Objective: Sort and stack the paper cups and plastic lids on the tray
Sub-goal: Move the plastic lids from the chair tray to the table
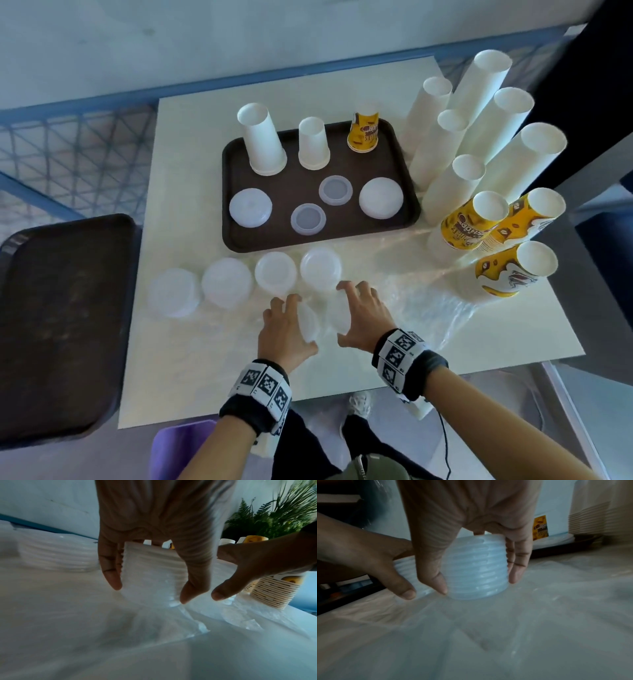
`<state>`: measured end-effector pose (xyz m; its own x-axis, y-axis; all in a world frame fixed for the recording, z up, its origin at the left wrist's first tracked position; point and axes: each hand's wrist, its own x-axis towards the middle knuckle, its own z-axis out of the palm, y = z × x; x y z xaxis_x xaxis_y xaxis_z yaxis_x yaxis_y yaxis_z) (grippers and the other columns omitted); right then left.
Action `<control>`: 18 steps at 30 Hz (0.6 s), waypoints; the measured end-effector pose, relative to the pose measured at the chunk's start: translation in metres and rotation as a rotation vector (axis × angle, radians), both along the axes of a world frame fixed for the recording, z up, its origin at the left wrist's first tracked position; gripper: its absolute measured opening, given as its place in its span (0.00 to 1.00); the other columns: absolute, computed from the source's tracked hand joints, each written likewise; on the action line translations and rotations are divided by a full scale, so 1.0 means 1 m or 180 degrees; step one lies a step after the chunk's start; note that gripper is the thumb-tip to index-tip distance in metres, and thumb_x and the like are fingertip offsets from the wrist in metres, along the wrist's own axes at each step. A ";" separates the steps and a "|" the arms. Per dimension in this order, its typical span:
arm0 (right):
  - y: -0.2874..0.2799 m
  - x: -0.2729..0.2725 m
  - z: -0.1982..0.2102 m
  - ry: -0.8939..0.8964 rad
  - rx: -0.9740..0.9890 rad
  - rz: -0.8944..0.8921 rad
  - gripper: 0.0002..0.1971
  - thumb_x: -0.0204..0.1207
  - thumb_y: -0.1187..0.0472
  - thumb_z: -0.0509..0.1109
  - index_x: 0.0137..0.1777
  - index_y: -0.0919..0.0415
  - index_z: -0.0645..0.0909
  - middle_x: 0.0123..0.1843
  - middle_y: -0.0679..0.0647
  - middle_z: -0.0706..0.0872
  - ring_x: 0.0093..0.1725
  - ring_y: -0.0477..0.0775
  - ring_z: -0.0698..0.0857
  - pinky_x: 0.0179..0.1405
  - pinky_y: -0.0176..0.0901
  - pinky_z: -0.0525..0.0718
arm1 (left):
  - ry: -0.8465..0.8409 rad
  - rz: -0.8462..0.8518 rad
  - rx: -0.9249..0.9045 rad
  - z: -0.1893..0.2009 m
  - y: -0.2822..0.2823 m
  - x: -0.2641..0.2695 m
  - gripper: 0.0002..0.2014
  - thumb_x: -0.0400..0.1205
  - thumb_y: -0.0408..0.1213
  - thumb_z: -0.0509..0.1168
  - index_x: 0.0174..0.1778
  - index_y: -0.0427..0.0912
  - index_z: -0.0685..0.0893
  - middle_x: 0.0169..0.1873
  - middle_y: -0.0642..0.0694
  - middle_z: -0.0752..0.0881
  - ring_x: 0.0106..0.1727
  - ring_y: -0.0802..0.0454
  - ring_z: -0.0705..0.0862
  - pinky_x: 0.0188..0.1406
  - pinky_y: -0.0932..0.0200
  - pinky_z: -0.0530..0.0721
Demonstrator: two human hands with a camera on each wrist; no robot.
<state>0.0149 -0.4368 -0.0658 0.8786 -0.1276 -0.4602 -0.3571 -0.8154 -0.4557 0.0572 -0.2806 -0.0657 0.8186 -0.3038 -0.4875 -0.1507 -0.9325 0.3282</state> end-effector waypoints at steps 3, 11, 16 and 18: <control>0.013 0.003 -0.002 0.0025 0.0005 0.0019 0.41 0.61 0.56 0.78 0.72 0.53 0.60 0.66 0.59 0.67 0.64 0.59 0.71 0.62 0.46 0.78 | -0.0019 0.0072 0.0109 -0.002 0.011 0.003 0.41 0.65 0.43 0.75 0.71 0.48 0.62 0.65 0.44 0.67 0.66 0.42 0.69 0.48 0.53 0.80; 0.038 0.003 -0.011 0.0138 -0.0129 -0.0032 0.40 0.62 0.54 0.77 0.72 0.54 0.60 0.65 0.59 0.67 0.63 0.60 0.71 0.62 0.49 0.79 | -0.0048 -0.0033 0.0197 -0.012 0.020 0.006 0.40 0.65 0.43 0.75 0.70 0.48 0.62 0.63 0.44 0.67 0.63 0.43 0.70 0.47 0.54 0.82; 0.043 0.004 -0.014 0.0120 -0.0274 -0.0055 0.40 0.62 0.54 0.77 0.72 0.54 0.60 0.65 0.59 0.68 0.63 0.60 0.71 0.61 0.49 0.78 | -0.0070 -0.0105 0.0225 -0.016 0.019 0.008 0.40 0.65 0.44 0.76 0.69 0.47 0.62 0.63 0.43 0.67 0.63 0.42 0.70 0.50 0.51 0.84; 0.044 0.003 -0.016 0.0111 -0.0290 -0.0056 0.40 0.63 0.54 0.78 0.72 0.54 0.60 0.66 0.59 0.67 0.64 0.60 0.71 0.62 0.50 0.78 | -0.0093 -0.0117 0.0229 -0.018 0.020 0.008 0.40 0.65 0.44 0.76 0.70 0.47 0.62 0.64 0.43 0.67 0.63 0.42 0.70 0.51 0.50 0.84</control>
